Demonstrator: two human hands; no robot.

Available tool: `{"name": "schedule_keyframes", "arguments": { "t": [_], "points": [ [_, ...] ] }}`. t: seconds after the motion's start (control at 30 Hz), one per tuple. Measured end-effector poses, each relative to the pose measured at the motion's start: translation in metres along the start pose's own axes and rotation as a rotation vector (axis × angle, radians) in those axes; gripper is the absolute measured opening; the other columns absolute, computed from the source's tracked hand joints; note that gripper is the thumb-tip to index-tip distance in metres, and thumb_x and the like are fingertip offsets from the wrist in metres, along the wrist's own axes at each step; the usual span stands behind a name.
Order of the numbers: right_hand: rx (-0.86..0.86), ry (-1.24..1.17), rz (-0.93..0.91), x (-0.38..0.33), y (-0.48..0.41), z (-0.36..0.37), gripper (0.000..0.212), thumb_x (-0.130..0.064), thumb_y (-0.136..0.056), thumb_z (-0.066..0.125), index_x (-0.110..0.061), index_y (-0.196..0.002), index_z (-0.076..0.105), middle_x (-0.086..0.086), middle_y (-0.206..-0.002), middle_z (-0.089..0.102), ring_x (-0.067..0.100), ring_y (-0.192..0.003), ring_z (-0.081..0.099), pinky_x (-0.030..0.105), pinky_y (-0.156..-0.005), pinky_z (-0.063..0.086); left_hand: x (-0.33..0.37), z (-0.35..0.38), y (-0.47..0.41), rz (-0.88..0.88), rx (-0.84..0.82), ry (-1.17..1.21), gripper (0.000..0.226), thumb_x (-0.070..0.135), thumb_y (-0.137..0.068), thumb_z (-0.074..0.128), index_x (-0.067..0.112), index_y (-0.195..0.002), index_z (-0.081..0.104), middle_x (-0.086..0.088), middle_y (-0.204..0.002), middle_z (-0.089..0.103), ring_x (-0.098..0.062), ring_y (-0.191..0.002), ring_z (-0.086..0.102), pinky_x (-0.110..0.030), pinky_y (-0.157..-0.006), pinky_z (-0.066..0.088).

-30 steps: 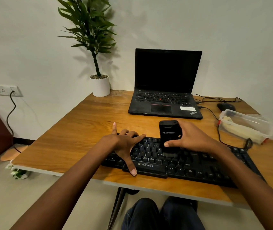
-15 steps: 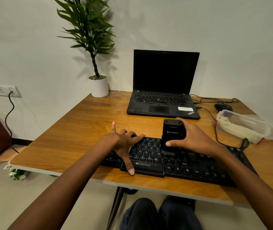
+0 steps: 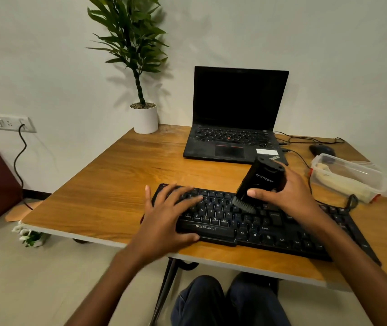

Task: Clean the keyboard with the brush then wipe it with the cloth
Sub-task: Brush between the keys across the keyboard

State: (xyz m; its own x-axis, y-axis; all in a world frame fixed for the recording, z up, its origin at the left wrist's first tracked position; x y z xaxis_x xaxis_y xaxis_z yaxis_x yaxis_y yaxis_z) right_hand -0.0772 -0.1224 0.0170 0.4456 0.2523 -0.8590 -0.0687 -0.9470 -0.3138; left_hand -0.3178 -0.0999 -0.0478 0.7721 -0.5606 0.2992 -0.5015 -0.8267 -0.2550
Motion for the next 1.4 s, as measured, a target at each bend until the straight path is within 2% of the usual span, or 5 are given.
{"name": "schedule_keyframes", "arguments": {
  "t": [0.1,0.2,0.3,0.4,1.4],
  "points": [
    [-0.031,-0.098,-0.004,0.000,0.011,0.010,0.053,-0.010,-0.064,0.078,-0.032,-0.103,0.049,-0.017,-0.100,0.057,-0.012,-0.085,0.057,0.002,-0.064,0.045,-0.001,0.009,0.049,-0.053,0.482,0.245,0.039,0.052,-0.083,0.050,0.030,-0.111,0.064,0.015,-0.125,0.054,-0.009,-0.122,0.046,-0.060,-0.109,0.027],
    [-0.147,-0.042,-0.001,-0.003,0.019,0.026,0.052,-0.008,-0.066,0.078,-0.037,-0.096,0.046,-0.016,-0.096,0.056,-0.023,-0.080,0.054,0.000,-0.062,0.043,-0.020,0.013,0.064,-0.238,0.633,0.287,0.048,0.051,-0.081,0.054,0.021,-0.117,0.062,0.004,-0.125,0.053,-0.014,-0.117,0.049,-0.055,-0.093,0.046],
    [-0.227,0.056,-0.008,-0.002,0.025,0.038,0.052,-0.015,-0.064,0.081,-0.037,-0.096,0.047,-0.015,-0.096,0.057,-0.018,-0.084,0.055,0.002,-0.065,0.044,-0.032,0.012,0.055,-0.382,0.410,0.328,0.106,0.074,-0.064,0.060,0.025,-0.149,0.019,0.000,-0.151,0.031,-0.016,-0.137,0.030,-0.049,-0.110,0.030],
    [-0.230,0.108,-0.008,0.001,0.023,0.046,0.050,-0.020,-0.063,0.082,-0.037,-0.096,0.048,-0.015,-0.097,0.058,-0.007,-0.089,0.055,0.005,-0.068,0.045,-0.032,0.013,0.048,-0.403,0.306,0.307,0.120,0.071,-0.055,0.058,0.028,-0.147,-0.004,0.003,-0.146,0.042,-0.018,-0.136,0.035,-0.041,-0.114,0.019],
    [-0.280,0.193,-0.147,-0.012,0.008,0.100,0.049,-0.024,-0.069,0.081,-0.025,-0.106,0.049,-0.016,-0.092,0.059,0.000,-0.084,0.060,0.013,-0.072,0.050,-0.041,0.017,0.048,-0.497,0.328,0.420,0.127,0.077,-0.046,0.057,0.039,-0.137,-0.022,0.017,-0.147,0.038,-0.026,-0.141,0.024,-0.041,-0.112,0.023]
  ]
}}
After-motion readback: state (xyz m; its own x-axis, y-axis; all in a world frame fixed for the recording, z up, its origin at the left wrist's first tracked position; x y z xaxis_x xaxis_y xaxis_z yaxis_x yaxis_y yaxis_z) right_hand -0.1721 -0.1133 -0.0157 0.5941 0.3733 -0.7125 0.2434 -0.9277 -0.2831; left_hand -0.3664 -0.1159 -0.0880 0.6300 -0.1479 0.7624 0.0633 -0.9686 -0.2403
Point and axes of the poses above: each hand's wrist, its own y-axis away from the middle knuckle, its own z-axis out of the palm, x = y × z, the point moved 4 cm from there along -y, towards the middle knuckle
